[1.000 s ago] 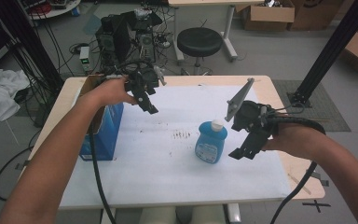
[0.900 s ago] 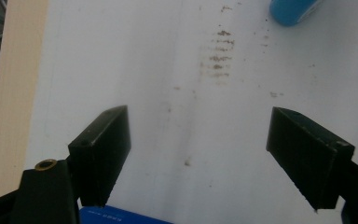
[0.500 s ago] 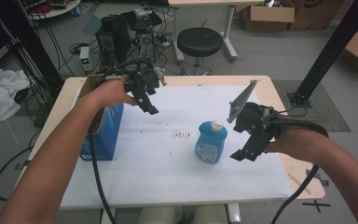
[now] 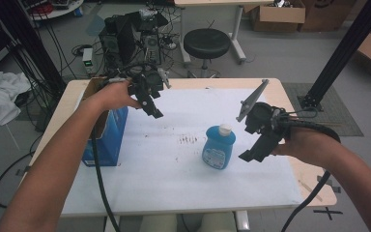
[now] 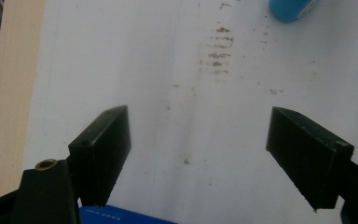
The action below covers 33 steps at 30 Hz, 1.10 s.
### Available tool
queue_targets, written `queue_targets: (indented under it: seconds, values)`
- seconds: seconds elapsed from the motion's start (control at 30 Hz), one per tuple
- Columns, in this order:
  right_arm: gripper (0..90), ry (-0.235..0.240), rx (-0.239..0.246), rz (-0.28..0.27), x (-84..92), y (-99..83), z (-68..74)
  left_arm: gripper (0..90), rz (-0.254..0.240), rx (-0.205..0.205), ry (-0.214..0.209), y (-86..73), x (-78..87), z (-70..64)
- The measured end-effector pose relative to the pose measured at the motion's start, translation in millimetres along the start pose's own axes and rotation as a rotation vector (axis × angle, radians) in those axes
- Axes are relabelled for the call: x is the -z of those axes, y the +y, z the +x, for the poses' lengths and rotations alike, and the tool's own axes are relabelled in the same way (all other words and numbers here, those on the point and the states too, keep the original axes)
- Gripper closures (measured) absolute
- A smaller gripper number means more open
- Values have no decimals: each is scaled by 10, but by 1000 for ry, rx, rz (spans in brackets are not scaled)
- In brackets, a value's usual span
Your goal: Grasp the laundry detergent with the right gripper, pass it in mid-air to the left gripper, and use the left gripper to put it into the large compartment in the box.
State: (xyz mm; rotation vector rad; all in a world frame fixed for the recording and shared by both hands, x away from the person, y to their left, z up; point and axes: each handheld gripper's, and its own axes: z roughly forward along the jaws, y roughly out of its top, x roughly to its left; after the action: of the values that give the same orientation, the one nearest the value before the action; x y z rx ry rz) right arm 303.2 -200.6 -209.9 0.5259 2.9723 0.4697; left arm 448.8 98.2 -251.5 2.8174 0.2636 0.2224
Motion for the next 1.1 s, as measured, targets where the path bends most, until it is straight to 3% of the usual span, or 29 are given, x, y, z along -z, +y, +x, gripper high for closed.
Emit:
queue_targets:
  seconds: [0.47, 0.63, 0.87, 1.1]
  values:
    - [179, -17, -127, 4, -105, -80, -92, 224, -1, 0, -2, -30, -30, 1]
    - [178, -14, -151, -5, -157, -113, -116, 224, -3, 3, 0, -44, -25, 8]
    - [175, -7, -201, -54, -239, -196, -167, 224, -4, 5, 0, -51, -23, 10]
    - [174, -8, -236, -143, -379, -339, -196, 225, -3, 6, 3, -59, -18, 16]
